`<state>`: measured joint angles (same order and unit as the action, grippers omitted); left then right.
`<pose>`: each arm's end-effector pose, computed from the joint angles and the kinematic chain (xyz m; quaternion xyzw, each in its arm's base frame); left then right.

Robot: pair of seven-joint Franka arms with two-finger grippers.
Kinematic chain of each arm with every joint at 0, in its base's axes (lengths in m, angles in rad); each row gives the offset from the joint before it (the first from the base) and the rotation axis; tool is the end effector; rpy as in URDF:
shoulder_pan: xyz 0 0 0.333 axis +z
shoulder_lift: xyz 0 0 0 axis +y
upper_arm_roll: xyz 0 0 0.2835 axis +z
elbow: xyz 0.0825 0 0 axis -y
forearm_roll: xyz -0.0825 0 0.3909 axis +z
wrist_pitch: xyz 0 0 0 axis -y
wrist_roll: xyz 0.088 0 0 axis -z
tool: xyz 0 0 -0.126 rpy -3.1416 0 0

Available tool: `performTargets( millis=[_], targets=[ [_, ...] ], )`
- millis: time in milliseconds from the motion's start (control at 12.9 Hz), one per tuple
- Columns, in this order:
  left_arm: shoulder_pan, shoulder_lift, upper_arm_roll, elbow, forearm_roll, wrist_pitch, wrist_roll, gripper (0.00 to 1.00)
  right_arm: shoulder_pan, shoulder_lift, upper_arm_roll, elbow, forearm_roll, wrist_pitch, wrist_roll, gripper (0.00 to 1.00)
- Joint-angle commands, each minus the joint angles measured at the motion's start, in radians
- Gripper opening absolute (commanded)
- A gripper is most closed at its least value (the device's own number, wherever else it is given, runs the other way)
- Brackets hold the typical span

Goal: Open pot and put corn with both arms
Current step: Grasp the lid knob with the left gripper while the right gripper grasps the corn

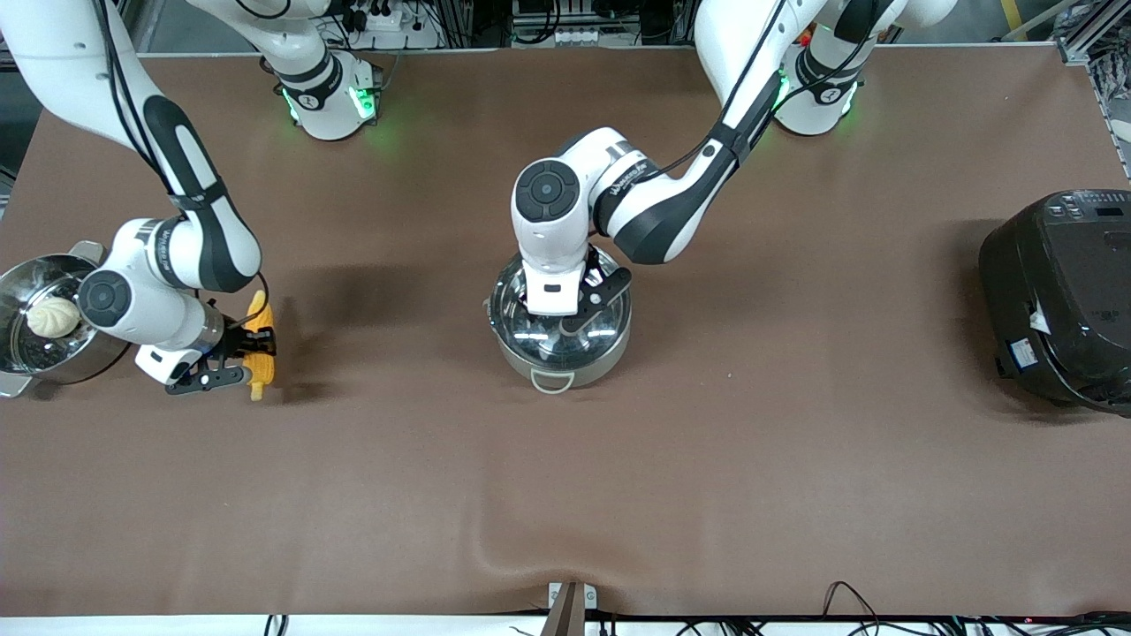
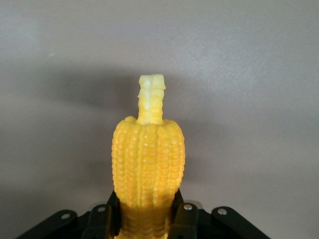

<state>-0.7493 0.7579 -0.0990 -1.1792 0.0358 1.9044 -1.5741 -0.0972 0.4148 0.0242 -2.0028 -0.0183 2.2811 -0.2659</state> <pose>0.4999 -0.5365 0.2921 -0.9322 -0.3613 0.0214 0.0076 0.5790 -0.0428 0.1843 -0.9925 -0.1018 0.0674 0.0099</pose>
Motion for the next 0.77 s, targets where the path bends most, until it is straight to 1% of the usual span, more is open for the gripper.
performTargets(
  millis=[0, 155, 232, 310, 465, 619, 697],
  targets=[
    [-0.013, 0.012, 0.015, 0.021, -0.016, 0.004, -0.014, 0.57, 0.014, -0.021, 0.006, 0.099, 0.015, -0.176, 0.011, 0.00],
    [-0.013, 0.015, 0.015, 0.021, -0.017, 0.005, -0.014, 0.22, 0.040, -0.024, 0.006, 0.133, 0.038, -0.238, 0.046, 0.00],
    [-0.013, 0.014, 0.015, 0.021, -0.017, 0.005, -0.014, 0.08, 0.054, -0.028, 0.006, 0.136, 0.040, -0.247, 0.069, 0.00],
    [-0.013, 0.009, 0.013, 0.021, -0.017, 0.005, -0.014, 0.00, 0.066, -0.036, 0.006, 0.139, 0.038, -0.258, 0.098, 0.00],
    [-0.007, -0.012, 0.016, 0.021, -0.011, -0.001, -0.012, 0.00, 0.091, -0.042, 0.006, 0.139, 0.040, -0.265, 0.143, 0.00],
    [0.011, -0.067, 0.021, 0.015, -0.002, -0.011, -0.009, 0.00, 0.112, -0.051, 0.006, 0.139, 0.040, -0.278, 0.190, 0.00],
    [0.046, -0.116, 0.021, 0.003, 0.002, -0.043, 0.000, 0.00, 0.129, -0.054, 0.006, 0.139, 0.040, -0.281, 0.224, 0.00]
  ],
)
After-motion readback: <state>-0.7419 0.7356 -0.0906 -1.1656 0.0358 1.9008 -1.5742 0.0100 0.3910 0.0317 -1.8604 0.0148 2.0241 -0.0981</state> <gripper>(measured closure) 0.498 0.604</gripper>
